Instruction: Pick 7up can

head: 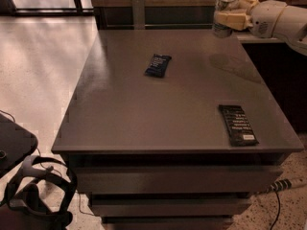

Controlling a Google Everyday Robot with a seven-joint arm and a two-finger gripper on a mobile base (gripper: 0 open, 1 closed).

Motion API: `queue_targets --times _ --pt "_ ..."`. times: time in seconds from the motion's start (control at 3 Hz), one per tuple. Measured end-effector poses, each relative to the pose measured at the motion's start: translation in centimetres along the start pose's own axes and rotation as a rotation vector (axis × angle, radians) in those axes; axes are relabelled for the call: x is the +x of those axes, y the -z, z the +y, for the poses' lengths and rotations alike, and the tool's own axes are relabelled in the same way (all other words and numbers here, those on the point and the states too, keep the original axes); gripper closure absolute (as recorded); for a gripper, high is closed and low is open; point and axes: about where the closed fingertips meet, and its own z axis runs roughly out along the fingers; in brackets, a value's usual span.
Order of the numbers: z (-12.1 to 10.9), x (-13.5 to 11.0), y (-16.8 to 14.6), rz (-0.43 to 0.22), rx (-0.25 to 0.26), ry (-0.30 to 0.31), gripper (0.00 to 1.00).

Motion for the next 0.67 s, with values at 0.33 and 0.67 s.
queue_targets --times 0.33,0.67 --pt "-0.2 -2.2 0.6 -0.018 0.017 0.041 1.00" --pt "-0.4 -4.7 1.1 -0.051 0.029 0.088 1.00"
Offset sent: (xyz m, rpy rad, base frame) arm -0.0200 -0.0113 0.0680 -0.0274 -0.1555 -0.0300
